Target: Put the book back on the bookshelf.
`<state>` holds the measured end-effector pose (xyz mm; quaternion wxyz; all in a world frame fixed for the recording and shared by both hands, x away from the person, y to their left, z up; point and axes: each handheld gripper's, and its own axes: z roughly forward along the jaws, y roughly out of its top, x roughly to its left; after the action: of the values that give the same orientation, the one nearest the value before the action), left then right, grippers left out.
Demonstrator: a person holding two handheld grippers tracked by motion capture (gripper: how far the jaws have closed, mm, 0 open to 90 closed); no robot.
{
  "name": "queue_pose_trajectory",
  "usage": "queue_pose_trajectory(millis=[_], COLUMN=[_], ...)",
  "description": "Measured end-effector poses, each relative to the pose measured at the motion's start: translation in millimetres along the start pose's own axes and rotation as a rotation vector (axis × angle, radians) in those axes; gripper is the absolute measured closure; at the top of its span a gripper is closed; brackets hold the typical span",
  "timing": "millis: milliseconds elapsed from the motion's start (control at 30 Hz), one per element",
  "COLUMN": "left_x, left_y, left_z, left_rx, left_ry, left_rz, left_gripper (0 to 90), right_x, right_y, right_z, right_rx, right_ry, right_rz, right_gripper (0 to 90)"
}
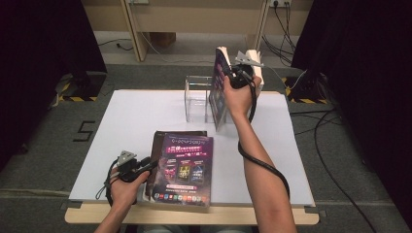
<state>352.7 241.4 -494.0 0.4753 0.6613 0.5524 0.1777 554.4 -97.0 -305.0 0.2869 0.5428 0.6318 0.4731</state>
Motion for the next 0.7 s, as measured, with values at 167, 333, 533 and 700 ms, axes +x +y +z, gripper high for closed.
queue_pose_trajectory(millis=[167, 333, 533, 700], left_x=[0.3, -1.3, -1.9, -2.6], left_y=[-0.8, -1.2, -1.1, -1.1], left_z=[0.8, 1.7, 1.2, 1.7], left_rx=[0.003, 0.007, 0.006, 0.007], left_ry=[-0.002, -0.006, -0.007, -0.010], left_rz=[0.001, 0.002, 0.005, 0.005], left_gripper=[59.6, 59.6, 59.6, 59.5], right_x=[-2.5, -3.3, -2.4, -5.3], right_y=[-5.9, -5.0, -5.6, -6.3], right_z=[4.7, 0.8, -7.9, -14.4], right_rx=[-0.016, 0.012, 0.036, 0.060], right_ry=[-0.032, -0.051, -0.048, -0.036], right_rz=[-0.024, -0.066, -0.071, -0.055], right_gripper=[82.3, 77.7, 71.3, 69.9])
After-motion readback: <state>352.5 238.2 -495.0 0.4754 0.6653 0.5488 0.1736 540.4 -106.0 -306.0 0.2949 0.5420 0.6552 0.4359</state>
